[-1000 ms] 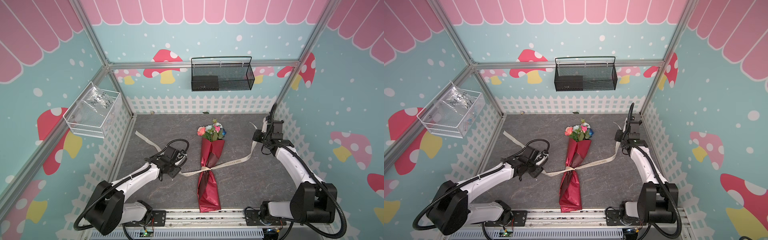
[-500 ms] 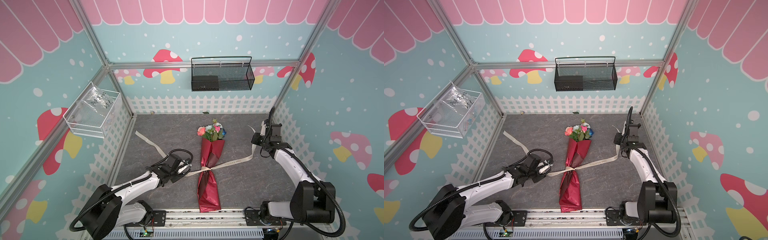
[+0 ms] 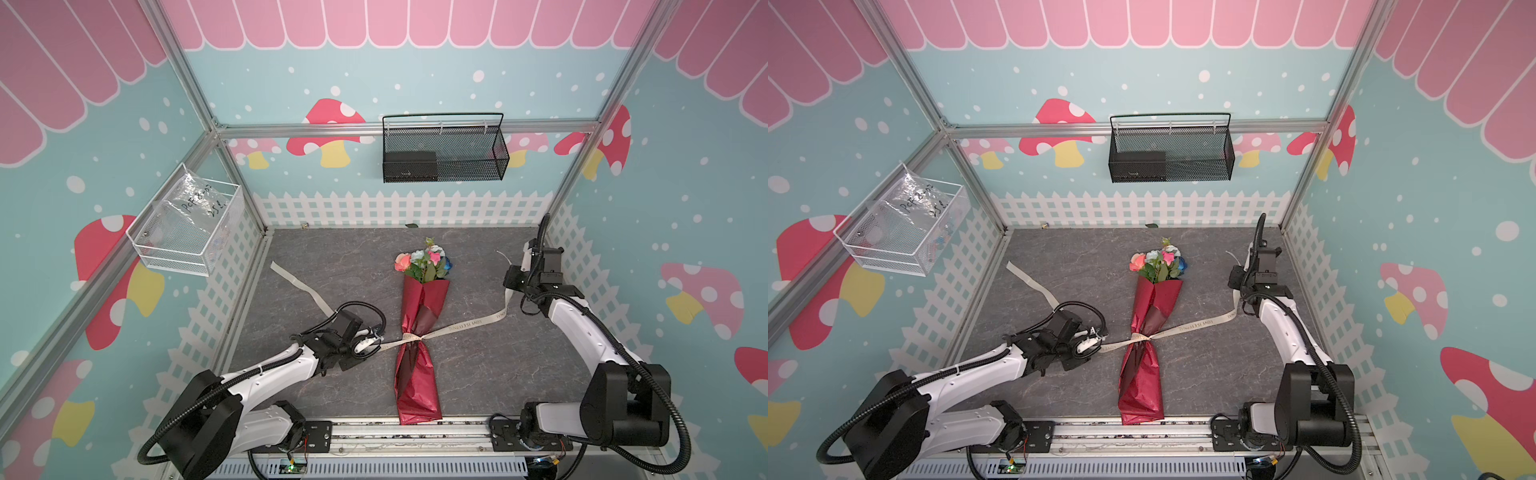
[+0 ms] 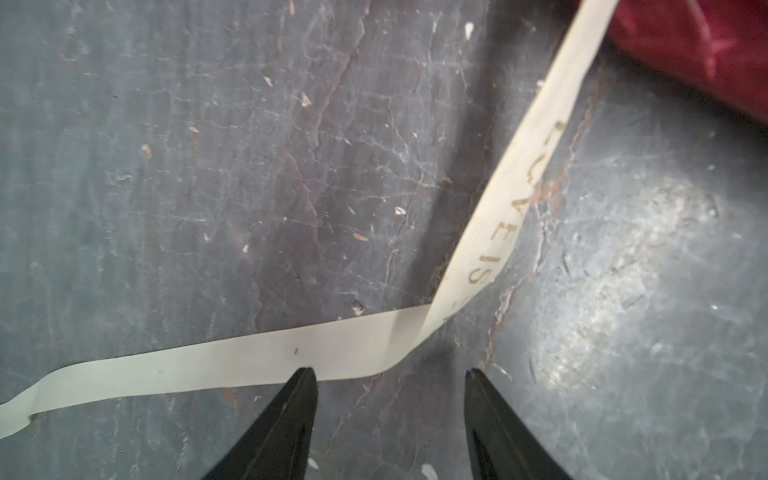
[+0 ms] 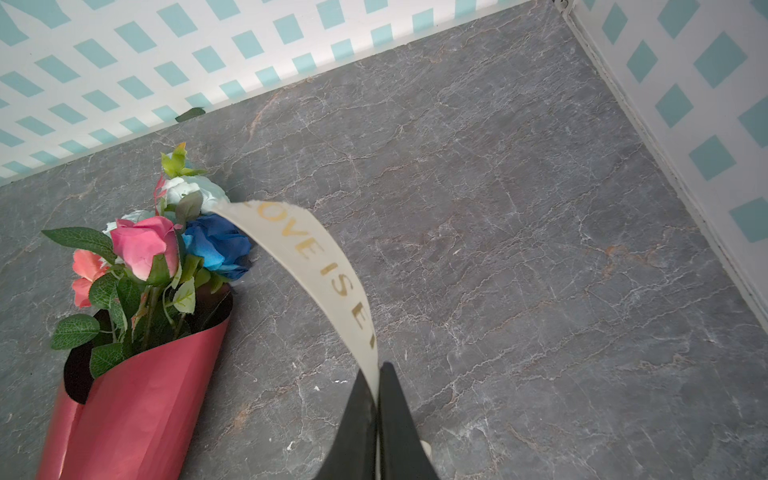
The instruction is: Tie the bouquet of fake flowers
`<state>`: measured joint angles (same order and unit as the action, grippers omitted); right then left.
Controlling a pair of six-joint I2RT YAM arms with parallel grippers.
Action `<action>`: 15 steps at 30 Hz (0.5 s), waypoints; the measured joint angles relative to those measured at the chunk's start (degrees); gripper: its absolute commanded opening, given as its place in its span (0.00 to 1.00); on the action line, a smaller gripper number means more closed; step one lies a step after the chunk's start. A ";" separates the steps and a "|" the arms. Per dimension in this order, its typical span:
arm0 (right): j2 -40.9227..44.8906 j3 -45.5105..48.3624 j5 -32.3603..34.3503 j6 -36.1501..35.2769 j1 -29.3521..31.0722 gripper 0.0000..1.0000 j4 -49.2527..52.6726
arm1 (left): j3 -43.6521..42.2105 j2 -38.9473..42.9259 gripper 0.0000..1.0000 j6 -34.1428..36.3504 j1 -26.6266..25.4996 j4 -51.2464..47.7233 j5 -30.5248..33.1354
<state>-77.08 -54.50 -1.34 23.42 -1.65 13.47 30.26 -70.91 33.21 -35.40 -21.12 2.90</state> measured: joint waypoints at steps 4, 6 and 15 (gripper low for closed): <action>0.00 0.00 0.17 0.00 0.00 0.09 0.00 | 0.37 -2.40 0.55 0.46 0.00 0.24 -0.33; 0.00 0.00 0.22 0.00 0.00 0.10 0.00 | 1.33 -4.02 0.37 0.83 0.00 0.87 -0.61; 0.02 0.00 0.31 -0.09 0.00 0.17 0.24 | 5.07 -8.61 0.00 1.33 0.00 0.09 -1.14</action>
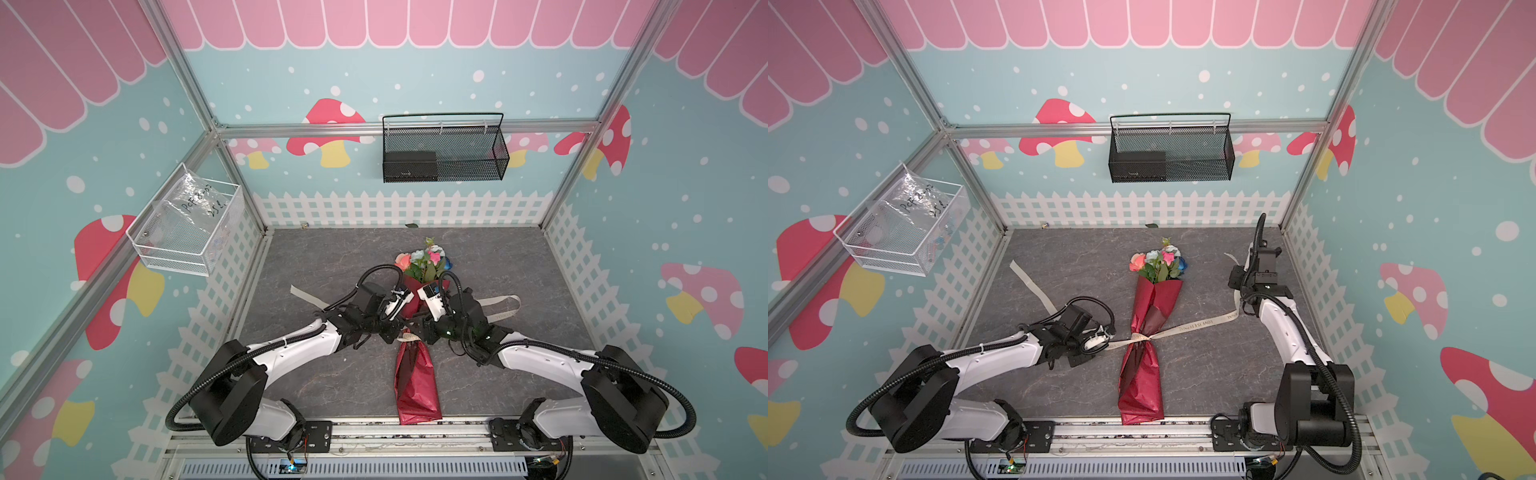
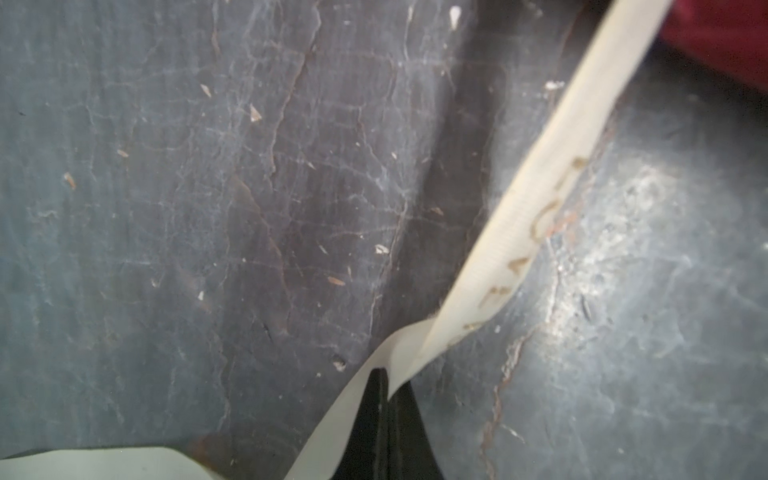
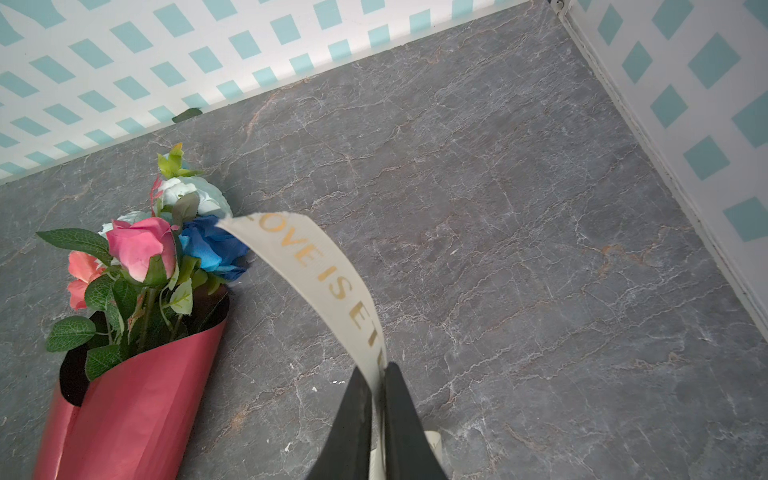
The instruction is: Tie the bouquet of fake flowers
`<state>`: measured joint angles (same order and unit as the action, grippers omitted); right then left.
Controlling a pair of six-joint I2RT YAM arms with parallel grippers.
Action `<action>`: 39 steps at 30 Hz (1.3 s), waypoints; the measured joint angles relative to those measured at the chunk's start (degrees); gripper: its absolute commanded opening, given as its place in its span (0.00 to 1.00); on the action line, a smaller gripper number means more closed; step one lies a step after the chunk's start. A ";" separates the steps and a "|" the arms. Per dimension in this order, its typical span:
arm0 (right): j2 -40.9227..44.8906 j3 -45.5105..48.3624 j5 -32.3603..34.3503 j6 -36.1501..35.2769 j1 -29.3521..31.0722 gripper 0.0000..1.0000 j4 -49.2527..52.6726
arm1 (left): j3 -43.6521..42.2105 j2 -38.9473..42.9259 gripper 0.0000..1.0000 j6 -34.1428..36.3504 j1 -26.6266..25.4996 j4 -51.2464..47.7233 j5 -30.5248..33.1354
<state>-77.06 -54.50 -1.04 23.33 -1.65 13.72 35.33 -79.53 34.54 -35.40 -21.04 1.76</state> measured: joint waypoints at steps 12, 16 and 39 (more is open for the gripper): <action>12.00 4.98 -0.94 -0.92 0.02 0.39 2.58 | 9.18 5.60 0.00 -5.29 0.00 -0.87 -10.97; 17.05 9.73 -7.26 -2.16 3.93 0.39 0.55 | 11.74 3.48 0.00 -8.24 0.00 -0.57 -15.82; 2.40 22.10 -16.52 4.22 42.34 0.39 -30.67 | 14.64 -5.22 0.00 -30.71 -0.83 6.47 -23.87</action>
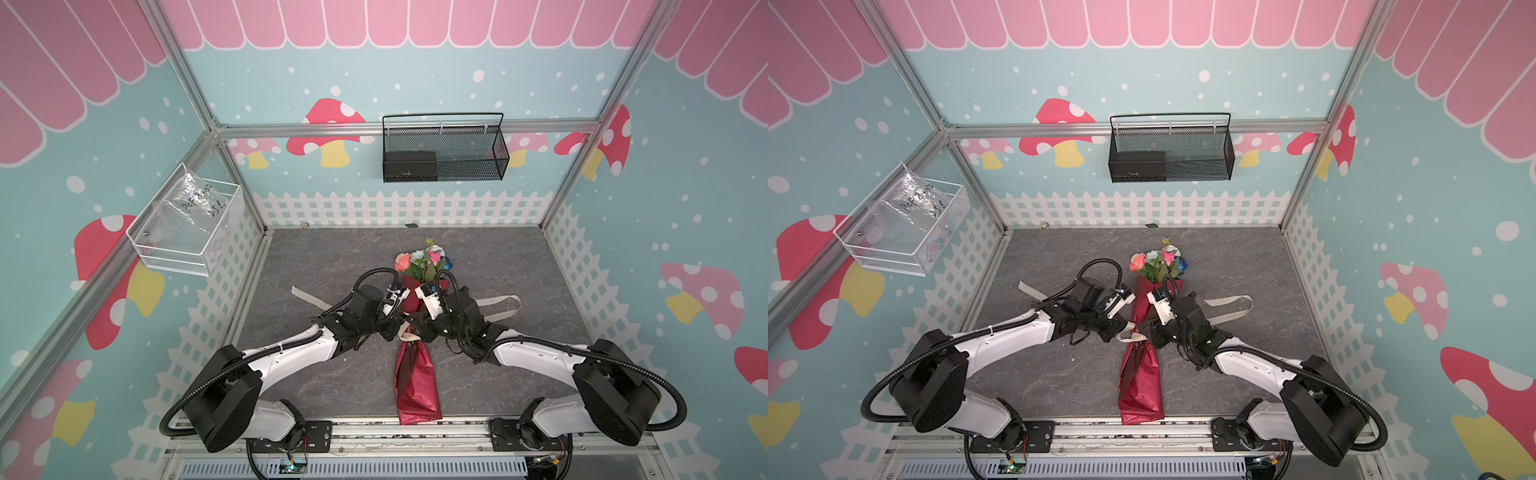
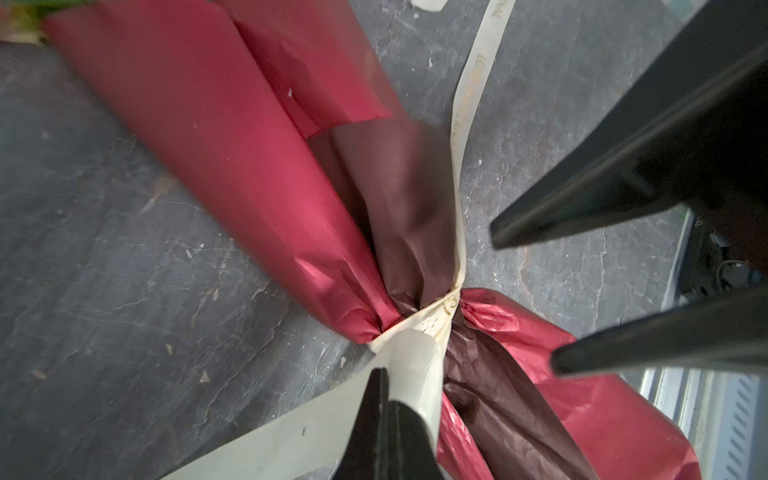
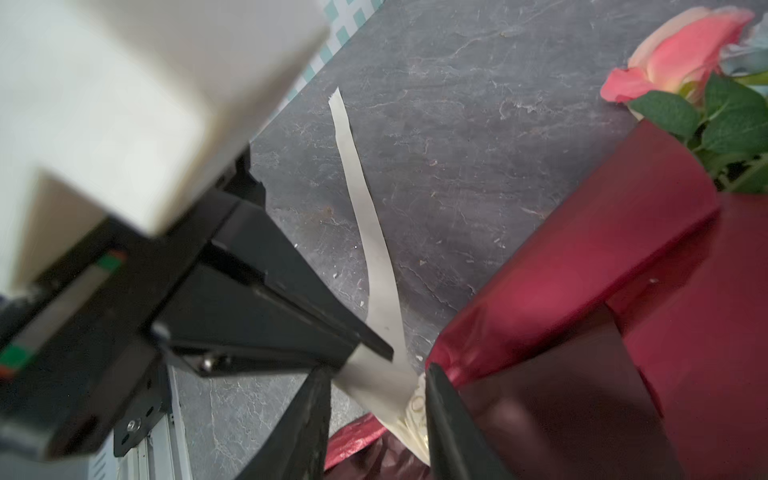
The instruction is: Tie the bouquet of fake flowers
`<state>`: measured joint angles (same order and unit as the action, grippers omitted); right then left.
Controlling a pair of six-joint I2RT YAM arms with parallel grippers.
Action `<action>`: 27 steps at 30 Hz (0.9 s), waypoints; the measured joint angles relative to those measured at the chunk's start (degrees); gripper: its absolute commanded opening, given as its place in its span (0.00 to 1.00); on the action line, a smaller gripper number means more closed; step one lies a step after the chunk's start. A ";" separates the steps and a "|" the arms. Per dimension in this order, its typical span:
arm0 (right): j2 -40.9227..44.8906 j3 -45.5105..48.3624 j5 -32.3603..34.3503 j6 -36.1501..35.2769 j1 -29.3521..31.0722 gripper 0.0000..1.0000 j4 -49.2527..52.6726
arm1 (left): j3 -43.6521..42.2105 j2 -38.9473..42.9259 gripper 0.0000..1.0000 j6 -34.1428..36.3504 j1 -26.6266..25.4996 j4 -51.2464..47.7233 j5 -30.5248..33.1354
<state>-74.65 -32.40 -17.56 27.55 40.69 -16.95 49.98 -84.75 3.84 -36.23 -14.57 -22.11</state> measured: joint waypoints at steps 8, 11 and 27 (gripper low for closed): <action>-3.23 -3.02 -0.68 0.20 0.70 0.41 -2.84 | -3.28 2.58 0.00 -3.06 -3.34 7.85 3.98; -4.13 -3.63 -0.68 0.17 0.68 0.40 -3.32 | -3.61 2.58 0.00 -3.67 -3.32 9.05 5.46; -5.73 -4.00 0.00 -0.26 0.72 0.00 -3.50 | -6.29 4.81 0.02 -3.67 -3.85 13.79 8.74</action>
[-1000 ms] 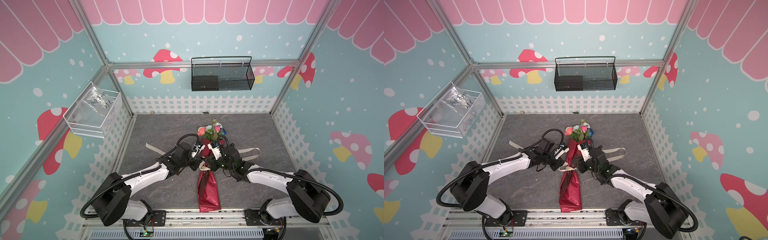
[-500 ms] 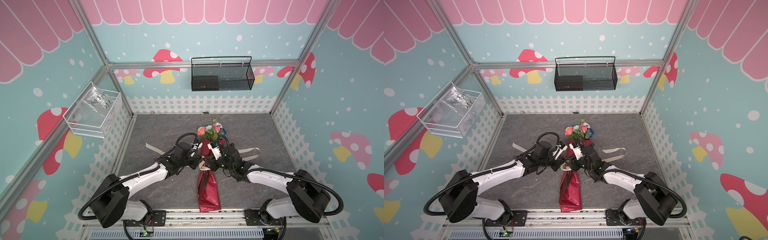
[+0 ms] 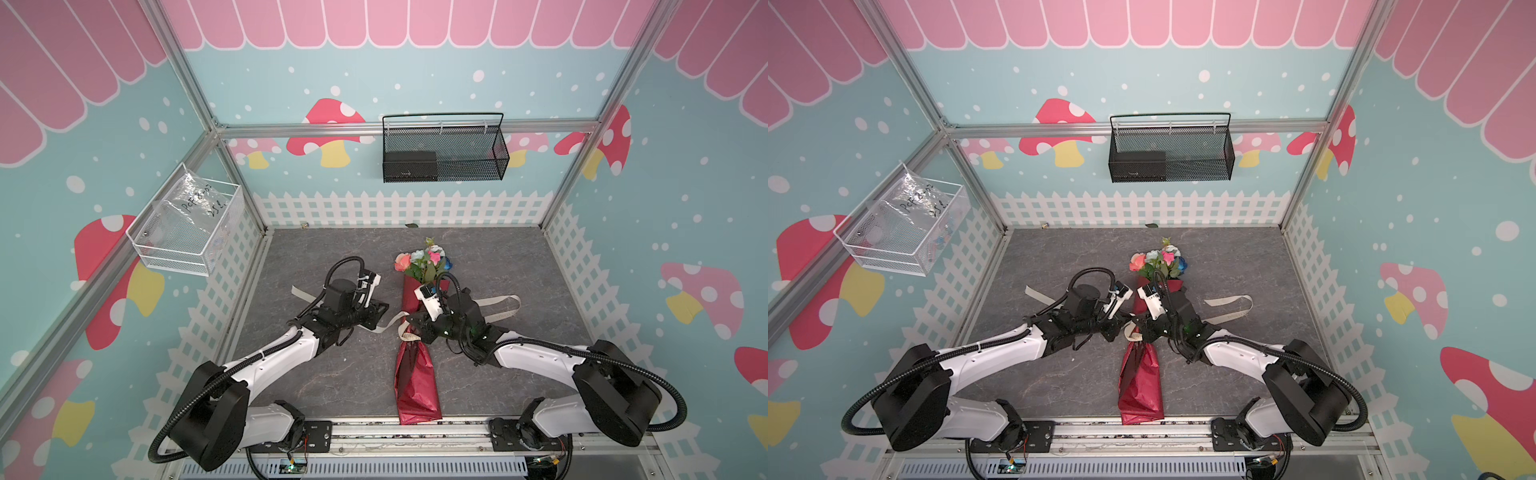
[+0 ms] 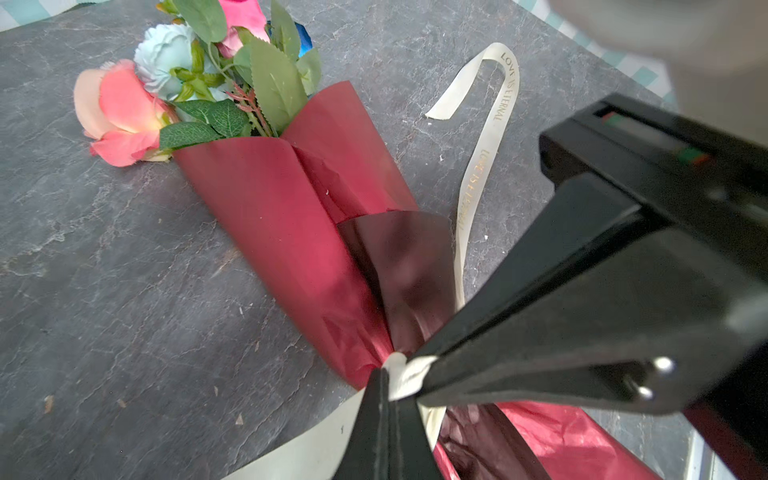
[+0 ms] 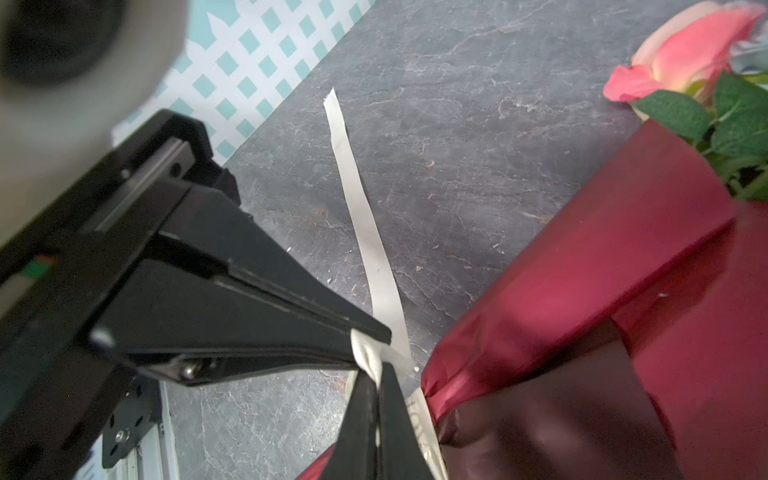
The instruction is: Tie the bouquet of fake flowers
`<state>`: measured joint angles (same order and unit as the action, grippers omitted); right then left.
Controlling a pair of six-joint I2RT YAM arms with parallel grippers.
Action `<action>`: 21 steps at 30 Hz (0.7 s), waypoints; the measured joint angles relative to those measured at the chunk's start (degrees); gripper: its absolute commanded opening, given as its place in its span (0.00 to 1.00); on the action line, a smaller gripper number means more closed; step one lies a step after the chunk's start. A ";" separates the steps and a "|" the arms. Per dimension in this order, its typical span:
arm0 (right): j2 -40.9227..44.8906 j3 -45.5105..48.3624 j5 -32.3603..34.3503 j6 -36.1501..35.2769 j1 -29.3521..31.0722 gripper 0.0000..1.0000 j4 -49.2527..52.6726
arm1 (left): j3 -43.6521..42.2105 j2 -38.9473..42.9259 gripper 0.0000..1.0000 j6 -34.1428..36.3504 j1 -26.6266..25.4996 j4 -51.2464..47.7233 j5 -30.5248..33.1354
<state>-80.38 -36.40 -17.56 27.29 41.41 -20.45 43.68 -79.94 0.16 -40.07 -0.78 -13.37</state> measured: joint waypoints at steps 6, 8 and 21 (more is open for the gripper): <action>0.00 0.00 0.13 -0.87 0.02 0.00 -0.39 | -0.13 0.72 0.15 -2.69 -0.02 0.11 3.67; 0.00 0.00 0.15 -1.60 0.02 0.00 -0.48 | -0.13 1.64 0.16 -4.68 1.22 -0.92 4.09; 0.28 3.48 0.79 -6.49 0.28 0.00 -6.91 | -14.53 8.96 0.46 -8.63 10.08 9.31 -11.26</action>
<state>-80.09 -32.93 -16.78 20.80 41.69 -27.35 29.15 -70.98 -8.47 -30.00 8.54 -24.62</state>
